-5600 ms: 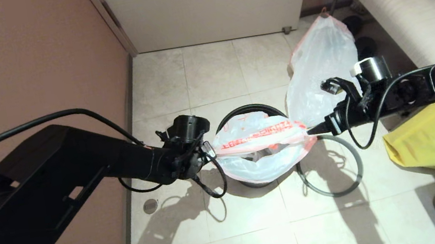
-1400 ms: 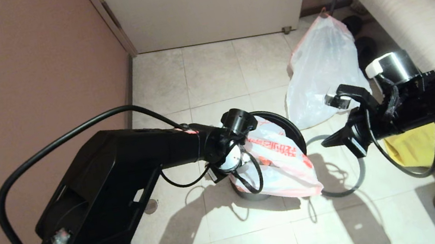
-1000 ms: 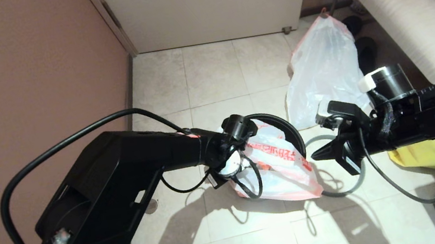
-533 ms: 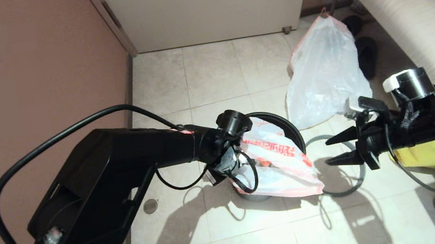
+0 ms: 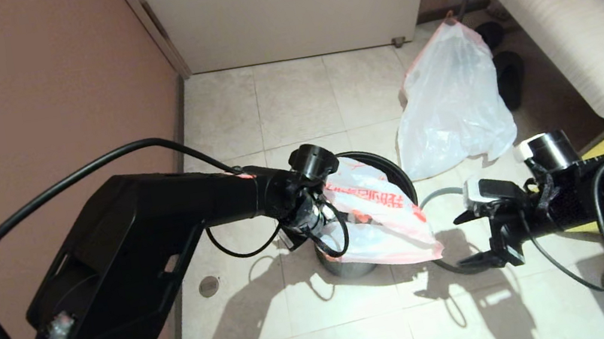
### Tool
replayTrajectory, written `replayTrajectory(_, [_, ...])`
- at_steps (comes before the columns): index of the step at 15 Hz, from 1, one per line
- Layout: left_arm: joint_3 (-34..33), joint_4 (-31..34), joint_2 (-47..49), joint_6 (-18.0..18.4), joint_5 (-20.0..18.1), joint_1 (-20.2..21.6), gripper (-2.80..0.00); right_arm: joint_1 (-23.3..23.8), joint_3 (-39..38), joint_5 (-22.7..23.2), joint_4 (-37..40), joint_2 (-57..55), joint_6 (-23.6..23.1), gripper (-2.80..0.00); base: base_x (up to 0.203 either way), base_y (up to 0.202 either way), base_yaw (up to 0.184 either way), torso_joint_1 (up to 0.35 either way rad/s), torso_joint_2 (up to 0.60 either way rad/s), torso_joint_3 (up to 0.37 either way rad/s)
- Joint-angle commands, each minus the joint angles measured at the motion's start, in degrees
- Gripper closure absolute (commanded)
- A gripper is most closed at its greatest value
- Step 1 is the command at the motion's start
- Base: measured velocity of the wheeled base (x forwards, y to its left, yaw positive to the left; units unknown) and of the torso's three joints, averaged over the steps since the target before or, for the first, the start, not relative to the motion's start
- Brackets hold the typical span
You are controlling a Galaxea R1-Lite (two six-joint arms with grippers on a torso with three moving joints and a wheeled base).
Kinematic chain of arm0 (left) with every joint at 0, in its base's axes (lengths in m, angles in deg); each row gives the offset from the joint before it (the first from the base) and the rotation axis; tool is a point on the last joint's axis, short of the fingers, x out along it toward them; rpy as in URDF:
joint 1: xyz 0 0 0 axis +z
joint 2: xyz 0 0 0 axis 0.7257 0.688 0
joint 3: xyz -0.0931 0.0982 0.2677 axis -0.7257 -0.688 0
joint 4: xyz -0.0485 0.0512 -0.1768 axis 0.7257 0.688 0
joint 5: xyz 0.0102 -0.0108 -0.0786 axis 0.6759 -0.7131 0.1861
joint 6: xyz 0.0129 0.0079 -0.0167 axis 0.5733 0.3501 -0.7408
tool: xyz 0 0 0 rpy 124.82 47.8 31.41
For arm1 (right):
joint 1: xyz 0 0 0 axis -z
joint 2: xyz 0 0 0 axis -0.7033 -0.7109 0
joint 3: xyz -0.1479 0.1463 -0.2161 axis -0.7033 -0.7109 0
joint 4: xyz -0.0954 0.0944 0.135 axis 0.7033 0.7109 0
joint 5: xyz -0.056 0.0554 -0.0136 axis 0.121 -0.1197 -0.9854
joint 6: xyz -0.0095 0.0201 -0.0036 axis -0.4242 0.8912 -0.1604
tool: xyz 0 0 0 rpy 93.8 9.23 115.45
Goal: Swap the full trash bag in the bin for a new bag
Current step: Put the new garbage bag on the trash can
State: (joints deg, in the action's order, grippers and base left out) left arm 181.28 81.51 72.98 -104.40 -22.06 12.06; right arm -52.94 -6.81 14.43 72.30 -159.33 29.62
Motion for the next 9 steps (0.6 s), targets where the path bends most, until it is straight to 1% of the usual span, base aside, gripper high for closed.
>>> replayTrajectory(1, [-0.43,0.25,-0.89,-0.37,-0.55,0.19,0.00,0.09,-0.83,0.93,-5.67,-2.81,-0.16,-2.80,0.000,0.000,0.000,0.000,0.00,0.000])
replayTrajectory(4, [-0.53,0.28,-1.74,-0.39,-0.78,0.21,0.00,1.13,-0.82,4.42,-6.98,-3.75,-0.08,-2.80,0.000,0.000,0.000,0.000,0.00,0.000])
replayTrajectory(5, [-0.67,0.91,-2.66,-0.57,-1.77,0.05,0.00,1.04,-0.46,4.77,-7.33,-3.72,0.30,-2.80,0.000,0.000,0.000,0.000,0.00,0.000])
replayTrajectory(7, [-0.79,4.14,-4.15,-2.97,-5.24,-0.23,0.00,1.04,-0.38,5.00,-7.44,-2.34,1.59,-2.80,0.000,0.000,0.000,0.000,0.00,0.000])
replayTrajectory(9, [-1.05,5.10,-4.36,-4.10,-6.38,-0.24,0.00,0.92,-0.71,4.38,-8.41,-0.97,2.04,-2.80,0.000,0.000,0.000,0.000,0.00,0.000])
